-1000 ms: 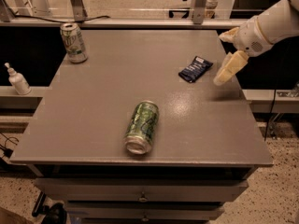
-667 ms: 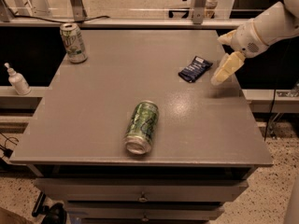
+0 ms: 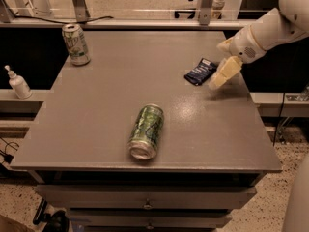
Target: Move rxbar blueberry near green can
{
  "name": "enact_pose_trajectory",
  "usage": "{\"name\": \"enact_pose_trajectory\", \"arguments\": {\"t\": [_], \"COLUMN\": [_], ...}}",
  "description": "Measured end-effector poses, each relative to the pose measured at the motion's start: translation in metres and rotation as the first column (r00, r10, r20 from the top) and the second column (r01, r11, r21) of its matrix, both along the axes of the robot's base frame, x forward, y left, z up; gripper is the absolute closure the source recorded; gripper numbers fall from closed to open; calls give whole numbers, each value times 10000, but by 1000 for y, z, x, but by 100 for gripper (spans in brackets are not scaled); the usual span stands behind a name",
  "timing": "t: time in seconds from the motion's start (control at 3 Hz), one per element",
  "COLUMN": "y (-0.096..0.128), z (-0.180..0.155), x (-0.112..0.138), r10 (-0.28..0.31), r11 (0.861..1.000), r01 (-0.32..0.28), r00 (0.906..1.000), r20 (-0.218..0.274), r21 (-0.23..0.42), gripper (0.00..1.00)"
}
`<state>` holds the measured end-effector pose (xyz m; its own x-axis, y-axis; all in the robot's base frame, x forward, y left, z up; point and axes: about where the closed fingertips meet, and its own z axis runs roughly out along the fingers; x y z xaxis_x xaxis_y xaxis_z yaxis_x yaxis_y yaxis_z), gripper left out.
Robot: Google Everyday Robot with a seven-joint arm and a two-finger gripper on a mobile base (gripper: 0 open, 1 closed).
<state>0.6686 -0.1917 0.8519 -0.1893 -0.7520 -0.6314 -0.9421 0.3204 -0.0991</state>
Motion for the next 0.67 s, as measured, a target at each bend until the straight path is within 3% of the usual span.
{"name": "enact_pose_trajectory", "arguments": {"t": [0.33, 0.67], "y": [7, 11], "z": [-10, -17], "x": [-1, -1], "r10": [-32, -78], "r11": [9999, 9997], "r01": [36, 89], "r00": [9996, 9989], "r20": [-276, -469], "r21": [137, 238], "gripper": [15, 38]}}
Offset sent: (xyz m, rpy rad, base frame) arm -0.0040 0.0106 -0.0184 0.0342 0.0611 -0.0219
